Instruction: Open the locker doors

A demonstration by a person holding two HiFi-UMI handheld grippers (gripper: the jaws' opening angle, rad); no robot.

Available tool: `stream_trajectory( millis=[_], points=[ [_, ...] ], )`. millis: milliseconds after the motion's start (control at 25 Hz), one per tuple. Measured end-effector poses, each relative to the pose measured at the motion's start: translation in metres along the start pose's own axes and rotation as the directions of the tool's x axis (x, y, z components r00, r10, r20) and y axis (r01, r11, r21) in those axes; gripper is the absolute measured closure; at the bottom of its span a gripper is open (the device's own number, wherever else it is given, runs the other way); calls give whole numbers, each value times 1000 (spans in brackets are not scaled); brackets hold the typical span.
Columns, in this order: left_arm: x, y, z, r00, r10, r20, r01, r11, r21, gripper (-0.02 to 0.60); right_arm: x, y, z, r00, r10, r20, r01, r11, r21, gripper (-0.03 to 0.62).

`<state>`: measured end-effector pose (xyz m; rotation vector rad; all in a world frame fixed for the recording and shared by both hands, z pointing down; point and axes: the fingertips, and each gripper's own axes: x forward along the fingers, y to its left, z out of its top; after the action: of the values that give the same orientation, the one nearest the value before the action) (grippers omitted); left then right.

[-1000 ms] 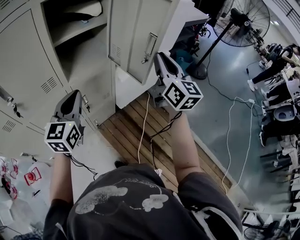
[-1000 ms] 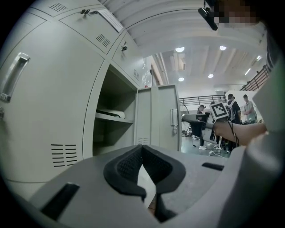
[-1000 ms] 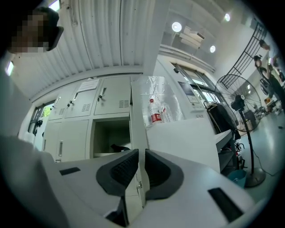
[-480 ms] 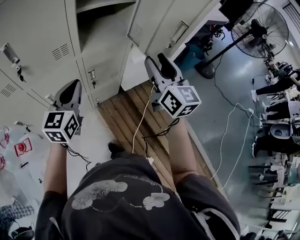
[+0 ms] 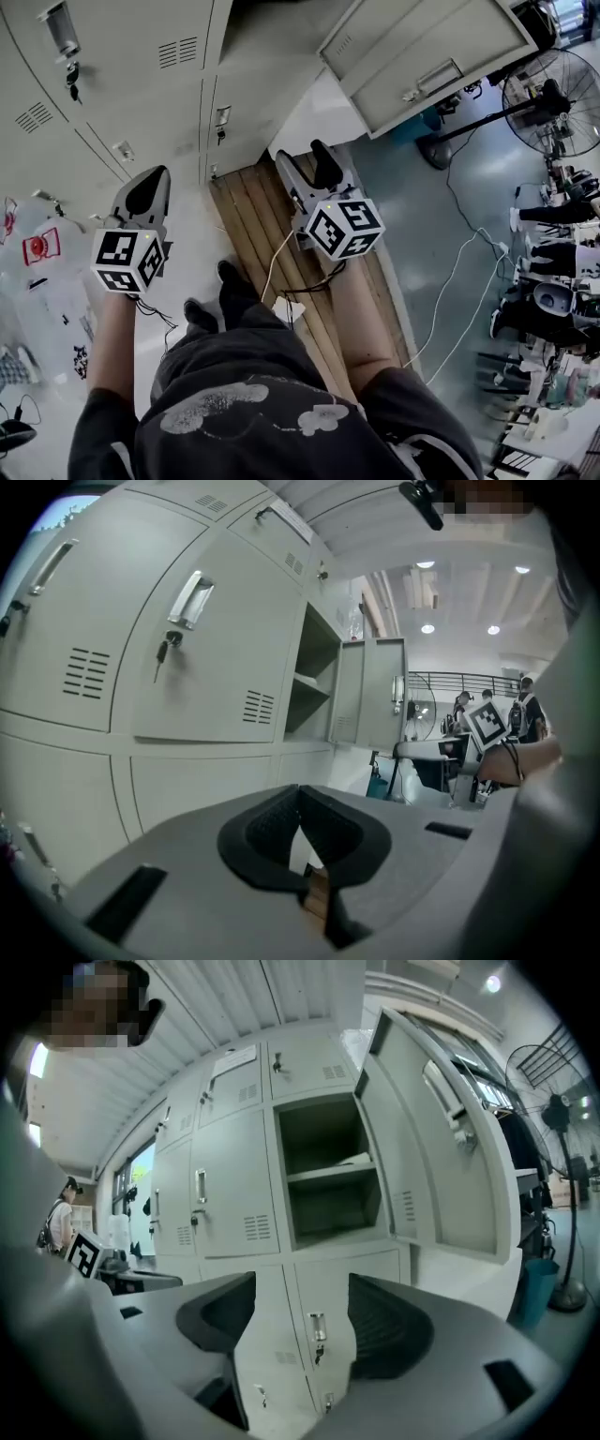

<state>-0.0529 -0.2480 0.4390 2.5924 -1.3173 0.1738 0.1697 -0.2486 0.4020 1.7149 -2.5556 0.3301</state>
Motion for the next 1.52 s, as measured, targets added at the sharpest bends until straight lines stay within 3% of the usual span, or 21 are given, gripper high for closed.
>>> stream_trajectory(
  millis=[360, 720, 920, 1320, 1520],
  points=[
    [-7, 34, -66, 997, 56, -54, -59, 997, -54, 572, 34, 30, -97, 995, 37, -95, -39, 999, -19, 292],
    [41, 47, -122, 986, 123, -116, -136, 984, -116, 572, 116, 10, -167, 982, 116, -152, -122, 992, -27, 293],
    [54, 58, -146, 974, 182, -132, -203, 963, -176, 572, 156, 4, -204, 969, 155, -190, -164, 986, -34, 293],
    [88, 88, -178, 946, 294, -136, -319, 915, -245, 572, 234, -1, -247, 945, 237, -226, -266, 958, -108, 293],
    [99, 92, -197, 940, 304, -157, -337, 904, -263, 572, 267, -11, -252, 951, 225, -212, -254, 959, -125, 293]
  ],
)
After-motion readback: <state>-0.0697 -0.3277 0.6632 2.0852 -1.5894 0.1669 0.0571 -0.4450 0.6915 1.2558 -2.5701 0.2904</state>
